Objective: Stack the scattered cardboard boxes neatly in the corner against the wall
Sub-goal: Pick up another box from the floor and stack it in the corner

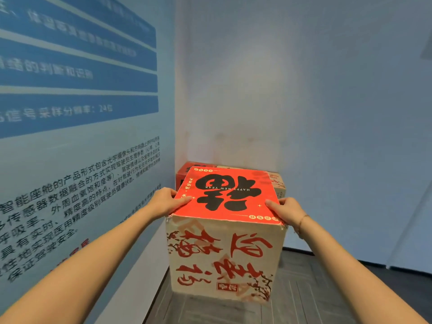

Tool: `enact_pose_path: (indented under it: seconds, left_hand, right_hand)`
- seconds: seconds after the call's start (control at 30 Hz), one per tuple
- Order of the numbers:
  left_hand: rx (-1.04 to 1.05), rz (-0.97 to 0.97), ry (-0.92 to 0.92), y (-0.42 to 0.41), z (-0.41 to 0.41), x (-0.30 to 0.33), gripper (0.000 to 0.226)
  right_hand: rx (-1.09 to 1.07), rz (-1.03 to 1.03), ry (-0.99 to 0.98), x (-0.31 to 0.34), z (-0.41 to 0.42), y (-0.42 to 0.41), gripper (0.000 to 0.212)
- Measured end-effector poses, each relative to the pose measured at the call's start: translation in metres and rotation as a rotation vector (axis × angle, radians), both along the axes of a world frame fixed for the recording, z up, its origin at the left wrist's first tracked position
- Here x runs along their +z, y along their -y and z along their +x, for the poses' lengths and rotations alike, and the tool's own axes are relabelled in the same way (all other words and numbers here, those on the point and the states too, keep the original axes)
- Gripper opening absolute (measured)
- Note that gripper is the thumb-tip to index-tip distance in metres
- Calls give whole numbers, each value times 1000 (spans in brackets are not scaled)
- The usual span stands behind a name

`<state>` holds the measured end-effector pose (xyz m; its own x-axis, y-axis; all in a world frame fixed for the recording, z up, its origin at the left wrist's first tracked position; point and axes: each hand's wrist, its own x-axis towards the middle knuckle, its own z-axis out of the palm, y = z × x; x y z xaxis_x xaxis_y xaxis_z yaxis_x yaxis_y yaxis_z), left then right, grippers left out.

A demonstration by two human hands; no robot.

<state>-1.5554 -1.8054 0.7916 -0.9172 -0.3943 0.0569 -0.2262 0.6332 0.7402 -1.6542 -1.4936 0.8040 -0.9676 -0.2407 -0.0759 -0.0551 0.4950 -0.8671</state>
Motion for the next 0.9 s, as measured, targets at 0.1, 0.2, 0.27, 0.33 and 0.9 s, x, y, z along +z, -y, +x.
enact_pose_path:
  seconds: [0.1,0.2,0.27,0.33,0.9]
  left_hand:
    - [-37,-8,0,41,-51,1,40]
    - [-53,-25,13,80,-98,5,38]
    - [-64,-29,16,105,-128,9,37]
    - [-77,-37,17,127,-156,14,35]
    - [-73,16,31,234,-404,3,35]
  right_hand:
    - [-38,7,-1,-6,-47,42,34]
    - [-68,0,17,-4,-85,82,41]
    - [-81,-5,13,-2,-111,107,40]
    - [-95,-25,10,-1,-137,128,41]
    - [-58,50,-12,3,-386,233,31]
